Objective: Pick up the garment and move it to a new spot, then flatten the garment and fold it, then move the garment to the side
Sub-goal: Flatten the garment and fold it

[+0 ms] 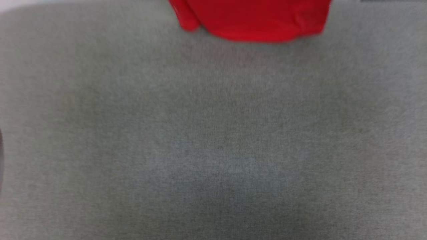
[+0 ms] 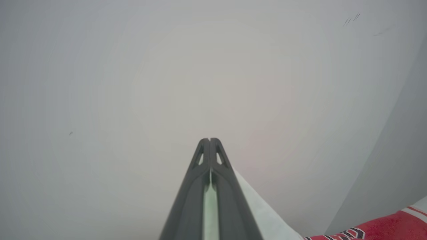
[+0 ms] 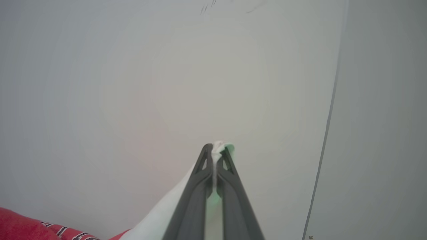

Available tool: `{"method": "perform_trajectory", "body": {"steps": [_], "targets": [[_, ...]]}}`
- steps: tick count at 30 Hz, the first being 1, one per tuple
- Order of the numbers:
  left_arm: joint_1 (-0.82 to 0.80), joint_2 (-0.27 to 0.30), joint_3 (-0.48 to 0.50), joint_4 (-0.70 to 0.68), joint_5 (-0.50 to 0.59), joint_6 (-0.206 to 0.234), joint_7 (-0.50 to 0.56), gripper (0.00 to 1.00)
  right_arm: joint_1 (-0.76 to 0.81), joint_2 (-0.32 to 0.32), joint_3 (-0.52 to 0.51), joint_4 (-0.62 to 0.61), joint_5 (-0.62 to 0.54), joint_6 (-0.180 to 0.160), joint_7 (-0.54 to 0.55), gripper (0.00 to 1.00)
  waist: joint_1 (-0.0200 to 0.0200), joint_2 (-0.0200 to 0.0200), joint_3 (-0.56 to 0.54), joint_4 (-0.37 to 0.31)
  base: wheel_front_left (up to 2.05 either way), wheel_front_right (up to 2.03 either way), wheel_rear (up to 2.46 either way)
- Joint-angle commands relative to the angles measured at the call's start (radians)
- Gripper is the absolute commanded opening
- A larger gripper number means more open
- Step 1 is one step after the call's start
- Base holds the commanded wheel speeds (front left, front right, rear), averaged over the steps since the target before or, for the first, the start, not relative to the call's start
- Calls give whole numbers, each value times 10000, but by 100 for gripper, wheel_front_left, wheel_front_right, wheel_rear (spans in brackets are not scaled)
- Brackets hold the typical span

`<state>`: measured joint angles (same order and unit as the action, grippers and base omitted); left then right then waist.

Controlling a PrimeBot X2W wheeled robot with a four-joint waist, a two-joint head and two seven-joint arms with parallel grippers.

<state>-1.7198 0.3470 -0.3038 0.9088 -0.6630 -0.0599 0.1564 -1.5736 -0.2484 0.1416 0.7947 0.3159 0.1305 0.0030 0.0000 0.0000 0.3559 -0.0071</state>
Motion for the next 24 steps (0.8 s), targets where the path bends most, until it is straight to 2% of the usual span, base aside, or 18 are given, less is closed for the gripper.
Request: {"method": "perform_trajectory", "body": {"steps": [1,7,12,20,24], "targets": [[-235,-111,79,178,-63,-84,-224,0,-295,8,-100,255,-221,2,-447,0,0,0,1685,-105,0,0,0],[-1144,-246,67,670,-87,-455,-1310,0,-1328,-63,-410,1328,-1331,1,-1997,0,0,0,2953,284,0,0,0],[-1108,-392,-8,1291,-203,-605,-1783,0,-1654,225,-537,2394,-1667,1,-2275,0,0,0,3451,596,0,0,0],[-659,-666,-193,2219,-502,-696,-1942,0,-1433,417,-397,3569,-1721,1,-2422,0,0,0,3333,861,0,0,0],[-400,-785,-314,2556,-648,-710,-1795,0,-1423,447,-329,3948,-1367,-1,-2402,0,0,0,2973,908,0,0,0]]}}
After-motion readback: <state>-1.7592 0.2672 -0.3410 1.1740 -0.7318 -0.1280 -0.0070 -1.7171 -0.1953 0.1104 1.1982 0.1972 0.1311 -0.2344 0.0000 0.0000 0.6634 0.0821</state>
